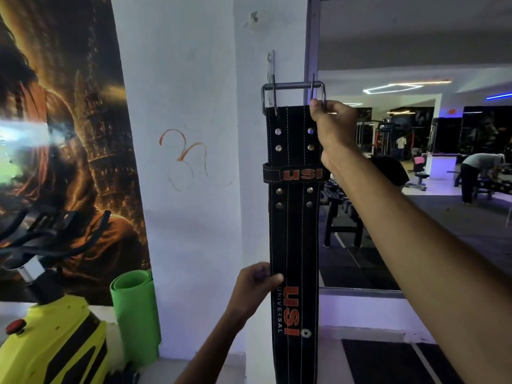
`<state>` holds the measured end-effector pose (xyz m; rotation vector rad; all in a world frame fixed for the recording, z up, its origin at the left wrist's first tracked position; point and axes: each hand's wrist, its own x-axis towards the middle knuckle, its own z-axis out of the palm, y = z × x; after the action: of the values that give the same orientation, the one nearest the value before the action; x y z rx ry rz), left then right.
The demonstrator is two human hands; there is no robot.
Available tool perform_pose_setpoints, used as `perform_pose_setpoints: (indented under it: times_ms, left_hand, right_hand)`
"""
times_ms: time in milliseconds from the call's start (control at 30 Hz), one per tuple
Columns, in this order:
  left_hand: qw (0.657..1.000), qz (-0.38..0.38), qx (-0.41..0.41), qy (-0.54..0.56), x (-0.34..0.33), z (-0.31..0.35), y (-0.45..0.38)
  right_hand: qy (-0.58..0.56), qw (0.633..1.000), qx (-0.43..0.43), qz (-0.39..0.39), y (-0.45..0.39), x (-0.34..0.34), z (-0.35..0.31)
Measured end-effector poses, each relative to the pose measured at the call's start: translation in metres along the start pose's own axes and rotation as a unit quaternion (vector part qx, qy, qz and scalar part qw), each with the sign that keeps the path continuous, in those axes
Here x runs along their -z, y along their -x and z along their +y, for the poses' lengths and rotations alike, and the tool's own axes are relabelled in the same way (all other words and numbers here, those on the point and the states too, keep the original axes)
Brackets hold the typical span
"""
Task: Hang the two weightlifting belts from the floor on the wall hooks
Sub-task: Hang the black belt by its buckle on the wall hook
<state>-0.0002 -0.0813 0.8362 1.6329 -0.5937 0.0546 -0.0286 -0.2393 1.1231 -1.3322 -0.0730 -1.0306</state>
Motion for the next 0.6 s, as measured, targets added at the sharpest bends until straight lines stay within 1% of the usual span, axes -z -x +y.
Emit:
perform_pose_setpoints:
  times_ms: [100,200,233,333,467,533,600]
  left_hand:
    - [0.997,0.048,-0.042,0.044,0.005,0.036,-0.017]
    - [0.993,0.062,-0.076,0.063,0.008,0.058,-0.030]
    - [0.994,0.055,-0.075,0.065,0.006,0.055,-0.029]
    - [0.998,0.021,-0.032,0.051,-0.004,0.025,-0.014]
    - [1.000,-0.001,0.001,0.003,-0.008,-0.016,0.002]
    - [1.000,-0.021,0.009,-0.005,-0.007,-0.015,0.000]
    - [1.000,-0.018,-0.008,-0.008,-0.005,0.002,-0.005]
  right_hand:
    - [0.012,1.000,0.002,-0.003,0.001,-0.001,0.003]
    - [0.004,1.000,-0.005,-0.011,0.006,-0.001,0.001]
    - [-0.001,1.000,-0.005,-0.015,0.007,-0.002,-0.001]
    - [-0.004,1.000,0.004,-0.024,0.010,-0.001,-0.008]
    - [0.000,1.000,0.010,-0.021,0.007,0.004,-0.005]
    - [0.010,1.000,0.008,-0.018,0.006,0.006,0.000]
    - [0.012,1.000,0.000,-0.019,0.007,0.008,0.005]
